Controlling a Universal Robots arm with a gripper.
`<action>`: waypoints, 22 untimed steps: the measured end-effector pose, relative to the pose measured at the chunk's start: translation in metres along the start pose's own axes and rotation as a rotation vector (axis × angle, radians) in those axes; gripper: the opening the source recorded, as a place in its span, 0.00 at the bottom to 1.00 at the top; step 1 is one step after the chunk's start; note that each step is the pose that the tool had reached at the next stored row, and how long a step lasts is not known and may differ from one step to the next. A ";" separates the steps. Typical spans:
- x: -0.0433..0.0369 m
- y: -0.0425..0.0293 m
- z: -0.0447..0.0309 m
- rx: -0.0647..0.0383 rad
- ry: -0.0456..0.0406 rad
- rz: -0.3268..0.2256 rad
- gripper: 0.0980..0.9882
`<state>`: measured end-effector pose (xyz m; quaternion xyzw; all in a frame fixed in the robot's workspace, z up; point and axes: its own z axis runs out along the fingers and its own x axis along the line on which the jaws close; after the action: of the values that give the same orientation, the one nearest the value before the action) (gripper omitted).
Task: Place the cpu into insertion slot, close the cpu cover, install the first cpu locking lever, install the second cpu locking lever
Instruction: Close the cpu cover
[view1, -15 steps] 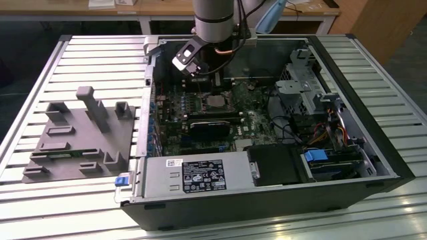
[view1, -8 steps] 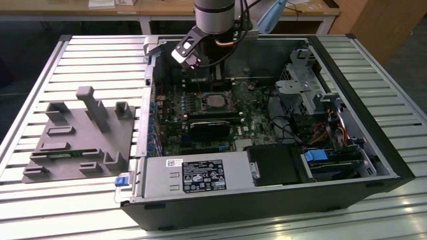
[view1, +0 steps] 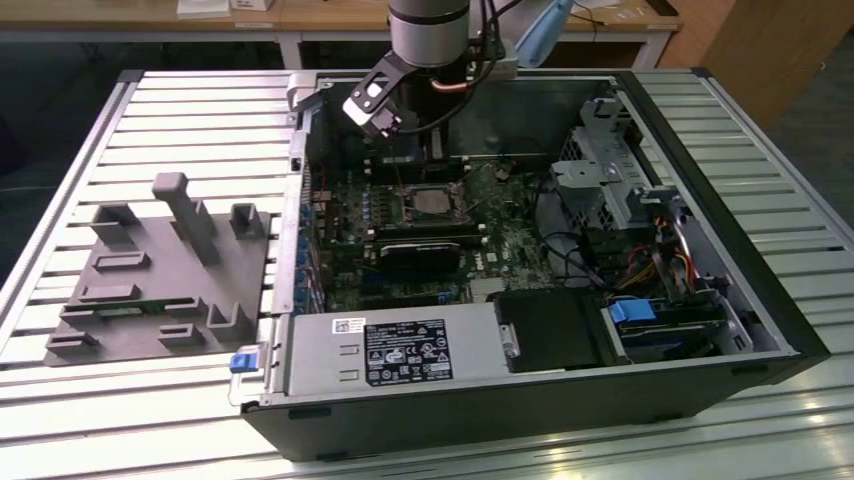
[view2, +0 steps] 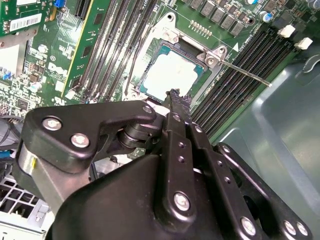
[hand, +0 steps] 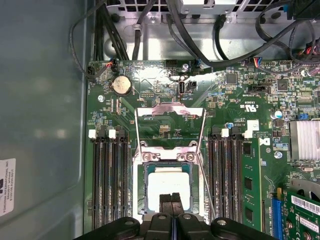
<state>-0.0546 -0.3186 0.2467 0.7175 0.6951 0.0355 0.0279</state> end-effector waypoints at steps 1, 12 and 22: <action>0.0000 0.0000 0.0000 0.000 0.0000 0.000 0.00; 0.0001 0.0011 -0.0125 0.000 0.0002 0.000 0.00; 0.0003 0.0040 -0.0163 0.000 0.0001 0.000 0.00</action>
<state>-0.0521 -0.3186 0.2632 0.7174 0.6952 0.0355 0.0278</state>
